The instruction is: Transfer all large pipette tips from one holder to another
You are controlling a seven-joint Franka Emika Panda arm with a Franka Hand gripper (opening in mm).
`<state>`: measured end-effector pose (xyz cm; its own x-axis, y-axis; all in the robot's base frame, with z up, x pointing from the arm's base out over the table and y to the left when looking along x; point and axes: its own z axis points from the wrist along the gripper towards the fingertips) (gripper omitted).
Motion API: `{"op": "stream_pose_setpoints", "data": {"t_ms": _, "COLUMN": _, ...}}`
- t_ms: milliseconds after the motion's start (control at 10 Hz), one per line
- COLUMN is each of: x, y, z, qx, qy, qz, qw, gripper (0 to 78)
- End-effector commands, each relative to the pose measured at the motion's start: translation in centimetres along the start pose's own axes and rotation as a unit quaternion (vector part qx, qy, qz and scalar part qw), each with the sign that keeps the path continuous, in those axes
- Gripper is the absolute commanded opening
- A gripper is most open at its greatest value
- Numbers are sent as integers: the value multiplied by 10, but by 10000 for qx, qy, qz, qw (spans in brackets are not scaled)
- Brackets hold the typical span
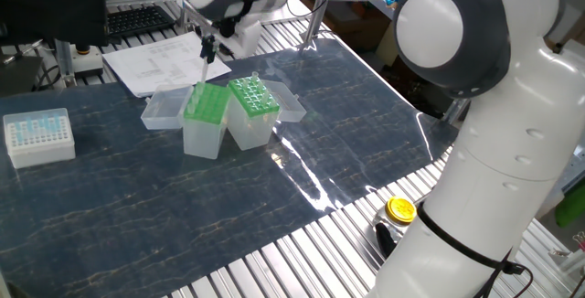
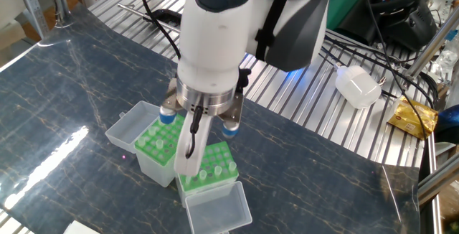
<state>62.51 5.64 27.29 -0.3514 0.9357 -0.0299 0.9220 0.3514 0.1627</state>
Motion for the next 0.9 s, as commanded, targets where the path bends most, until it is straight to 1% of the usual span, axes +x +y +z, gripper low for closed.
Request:
{"op": "stream_pose_setpoints", "data": {"t_ms": 100, "x": 9, "y": 1, "z": 13, "qx": -341, "qy": 233, "qz": 58, "qw": 9991, "gripper": 12}}
{"op": "stream_pose_setpoints", "data": {"t_ms": 200, "x": 10, "y": 1, "z": 15, "qx": -414, "qy": 363, "qz": 43, "qw": 9985, "gripper": 12}}
{"op": "stream_pose_setpoints", "data": {"t_ms": 300, "x": 10, "y": 1, "z": 15, "qx": -484, "qy": 461, "qz": 50, "qw": 9977, "gripper": 12}}
{"op": "stream_pose_setpoints", "data": {"t_ms": 600, "x": 10, "y": 1, "z": 15, "qx": -422, "qy": 384, "qz": -35, "qw": 9984, "gripper": 12}}
{"op": "stream_pose_setpoints", "data": {"t_ms": 700, "x": 10, "y": 1, "z": 15, "qx": -307, "qy": 247, "qz": -64, "qw": 9992, "gripper": 12}}
{"op": "stream_pose_setpoints", "data": {"t_ms": 900, "x": 10, "y": 1, "z": 15, "qx": -281, "qy": 235, "qz": -31, "qw": 9993, "gripper": 12}}
